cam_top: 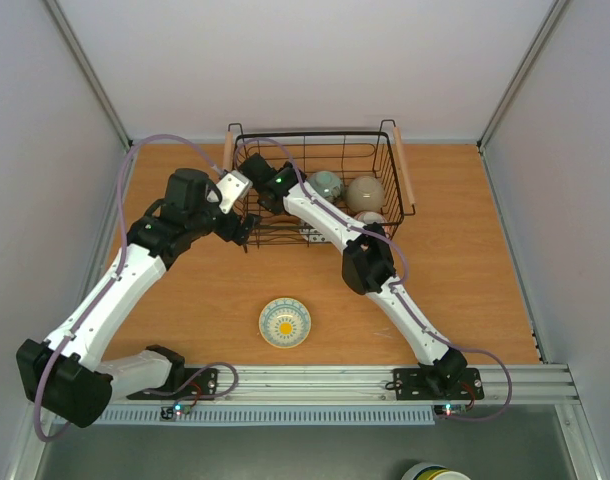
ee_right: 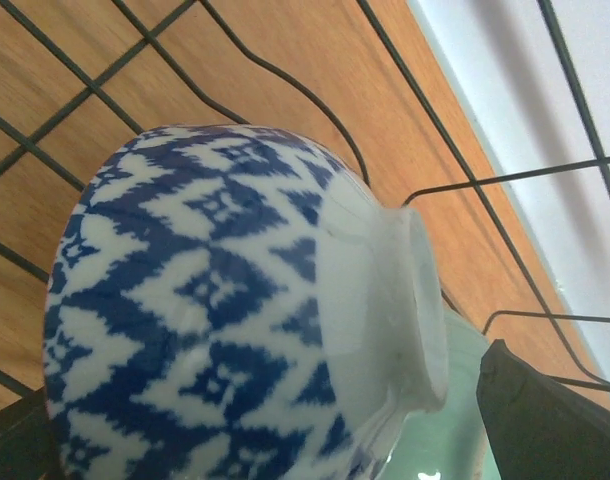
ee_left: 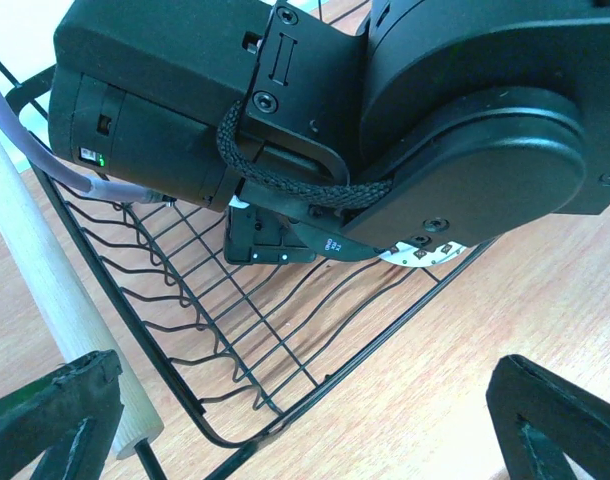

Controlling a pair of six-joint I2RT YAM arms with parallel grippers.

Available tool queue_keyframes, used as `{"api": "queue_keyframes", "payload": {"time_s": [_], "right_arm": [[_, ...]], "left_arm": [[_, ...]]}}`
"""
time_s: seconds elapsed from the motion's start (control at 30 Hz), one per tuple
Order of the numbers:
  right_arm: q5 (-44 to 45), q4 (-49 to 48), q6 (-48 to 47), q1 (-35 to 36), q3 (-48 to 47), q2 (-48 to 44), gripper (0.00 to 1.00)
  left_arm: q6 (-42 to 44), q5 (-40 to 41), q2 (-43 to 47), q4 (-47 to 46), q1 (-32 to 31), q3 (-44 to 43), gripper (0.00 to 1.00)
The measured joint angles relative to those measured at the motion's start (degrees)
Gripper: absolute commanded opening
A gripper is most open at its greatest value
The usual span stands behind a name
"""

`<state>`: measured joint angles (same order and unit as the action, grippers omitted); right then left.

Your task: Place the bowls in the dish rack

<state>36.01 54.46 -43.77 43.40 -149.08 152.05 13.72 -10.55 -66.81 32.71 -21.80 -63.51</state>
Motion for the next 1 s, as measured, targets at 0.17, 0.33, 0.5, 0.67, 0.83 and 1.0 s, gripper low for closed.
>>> {"api": "queue_keyframes", "payload": {"time_s": [0.17, 0.33, 0.5, 0.67, 0.83, 1.0], "right_arm": [[-4.0, -0.3, 2.0, 0.0, 2.8, -1.3, 0.97], [-8.3, -0.2, 3.8, 0.0, 5.5, -4.0, 0.98], [-11.0, -1.2, 5.6, 0.0, 8.1, -9.5, 0.98], [-13.5, -4.7, 8.6, -0.2, 17.6, -19.7, 0.97], [-16.9, -7.3, 15.8, -1.9, 32.3, -35.4, 0.7], [-26.0, -8.7, 22.8, -3.7, 49.1, -53.9, 0.48]], "left_arm": [[0.0, -0.2, 0.0, 0.0, 0.0, 0.0, 0.99], [0.0, -0.2, 0.0, 0.0, 0.0, 0.0, 0.99], [0.0, -0.4, 0.0, 0.0, 0.0, 0.0, 0.99], [0.0, -0.5, 0.1, 0.0, 0.0, 0.0, 0.99], [0.0, -0.6, 0.1, 0.0, 0.0, 0.0, 0.99], [0.0, -1.3, 0.1, 0.0, 0.0, 0.0, 0.99]]}}
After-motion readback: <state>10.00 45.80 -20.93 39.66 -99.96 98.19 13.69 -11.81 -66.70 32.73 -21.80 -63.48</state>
